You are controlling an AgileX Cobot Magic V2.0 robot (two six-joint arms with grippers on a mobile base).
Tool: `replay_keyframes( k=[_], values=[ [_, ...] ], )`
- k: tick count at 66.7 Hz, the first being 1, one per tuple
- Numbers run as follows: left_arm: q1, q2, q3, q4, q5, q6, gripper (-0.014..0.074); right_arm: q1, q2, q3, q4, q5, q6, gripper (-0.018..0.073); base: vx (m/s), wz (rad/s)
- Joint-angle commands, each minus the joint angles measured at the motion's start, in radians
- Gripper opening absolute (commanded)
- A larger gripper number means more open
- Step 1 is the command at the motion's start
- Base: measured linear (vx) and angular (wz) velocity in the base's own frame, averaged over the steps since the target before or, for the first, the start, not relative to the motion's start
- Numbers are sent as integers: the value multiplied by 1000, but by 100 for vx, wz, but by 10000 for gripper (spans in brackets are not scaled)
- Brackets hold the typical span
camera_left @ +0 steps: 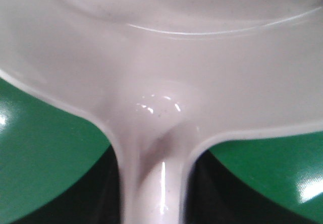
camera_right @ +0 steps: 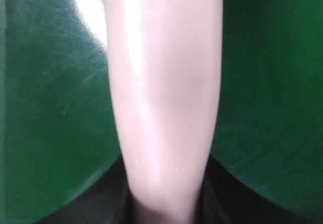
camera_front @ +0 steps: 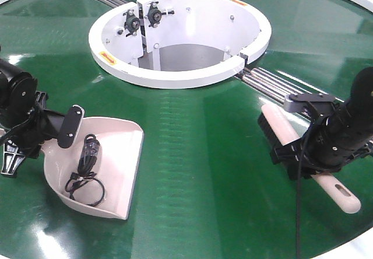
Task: Clean and inspect green conveyor with broom and dustpan
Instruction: 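Carry the brush back and lower it onto the belt with the right gripper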
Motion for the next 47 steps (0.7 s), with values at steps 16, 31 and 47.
replay_keyframes(
  k=[16,31,47],
  values=[
    [-7,-44,-29,4,-53,-10,-6,-4,47,-24,7,-27,12,16,0,0],
    [-7,-44,-29,2,-76,-10,-6,-4,96,-24,38,-31,6,49,0,0],
    [-7,-44,-29,2,-65,-10,23,-4,118,-24,40,-35,4,173,0,0]
  ],
)
